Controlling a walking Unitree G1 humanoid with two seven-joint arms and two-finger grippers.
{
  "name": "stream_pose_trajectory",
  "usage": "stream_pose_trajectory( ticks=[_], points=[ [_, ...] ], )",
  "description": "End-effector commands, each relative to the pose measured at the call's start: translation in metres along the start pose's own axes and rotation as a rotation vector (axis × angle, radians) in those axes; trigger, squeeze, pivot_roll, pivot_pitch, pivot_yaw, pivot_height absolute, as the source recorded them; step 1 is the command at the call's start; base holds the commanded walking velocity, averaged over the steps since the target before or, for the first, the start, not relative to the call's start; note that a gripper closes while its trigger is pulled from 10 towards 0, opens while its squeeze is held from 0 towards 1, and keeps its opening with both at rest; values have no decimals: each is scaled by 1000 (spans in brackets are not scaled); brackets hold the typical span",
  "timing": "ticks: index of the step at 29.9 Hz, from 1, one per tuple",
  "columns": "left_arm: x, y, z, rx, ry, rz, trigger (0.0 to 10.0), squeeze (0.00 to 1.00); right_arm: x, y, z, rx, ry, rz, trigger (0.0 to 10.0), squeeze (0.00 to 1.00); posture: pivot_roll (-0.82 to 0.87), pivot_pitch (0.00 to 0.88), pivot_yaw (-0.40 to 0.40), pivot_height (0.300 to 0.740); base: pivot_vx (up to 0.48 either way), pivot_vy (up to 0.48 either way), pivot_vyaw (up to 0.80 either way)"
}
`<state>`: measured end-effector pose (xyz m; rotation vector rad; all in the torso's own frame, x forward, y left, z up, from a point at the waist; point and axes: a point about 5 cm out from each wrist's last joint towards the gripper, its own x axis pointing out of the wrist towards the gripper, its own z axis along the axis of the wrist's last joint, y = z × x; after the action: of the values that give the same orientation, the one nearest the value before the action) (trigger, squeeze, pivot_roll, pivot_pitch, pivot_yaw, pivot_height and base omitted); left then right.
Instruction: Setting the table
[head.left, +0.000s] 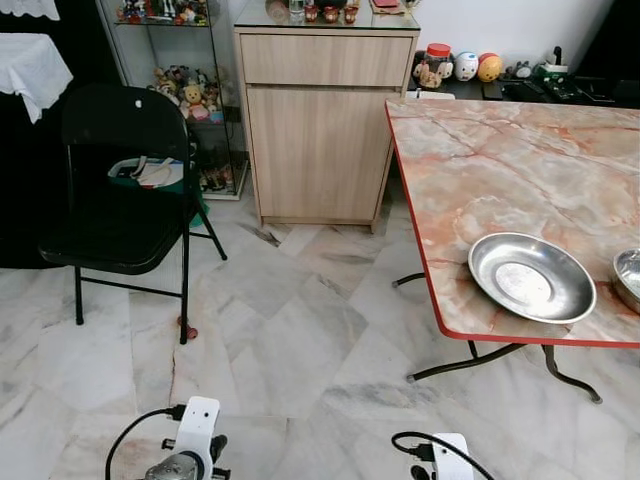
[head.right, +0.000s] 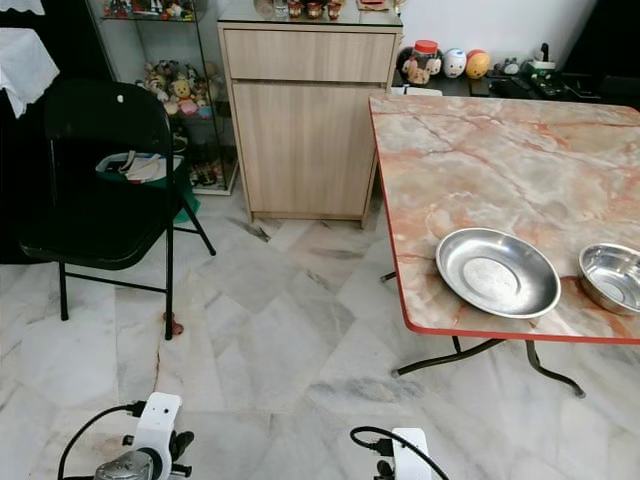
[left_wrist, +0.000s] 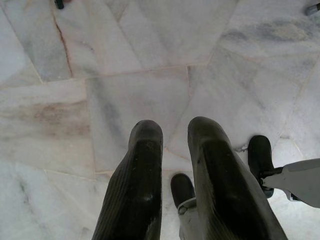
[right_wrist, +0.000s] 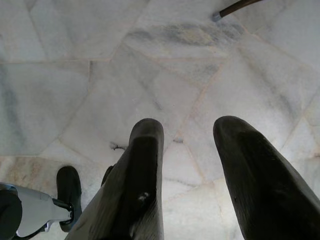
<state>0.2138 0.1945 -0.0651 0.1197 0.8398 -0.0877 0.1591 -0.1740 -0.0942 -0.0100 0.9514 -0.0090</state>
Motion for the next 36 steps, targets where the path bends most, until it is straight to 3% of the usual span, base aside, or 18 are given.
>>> stream_pose_trajectory(
  ticks=[1,18,29,36],
  points=[
    [-1,1,-5,11,25,5,10000,0,-1,0,-3,-5,8,1,10000,0,63,0,-26,740,0,0,0],
    [-2,1,-9,9,36,10,10000,0,-2,-1,-7,-20,18,3,10000,0,60,0,-28,740,0,-103,0],
    [-1,3,-2,13,12,11,10000,0,-2,-1,-6,-26,5,-7,10000,0,49,0,-25,740,0,-480,0],
    [-2,0,-8,8,26,3,10000,0,-2,-3,-7,-8,3,-14,10000,0,53,0,-27,740,0,0,0]
  ],
)
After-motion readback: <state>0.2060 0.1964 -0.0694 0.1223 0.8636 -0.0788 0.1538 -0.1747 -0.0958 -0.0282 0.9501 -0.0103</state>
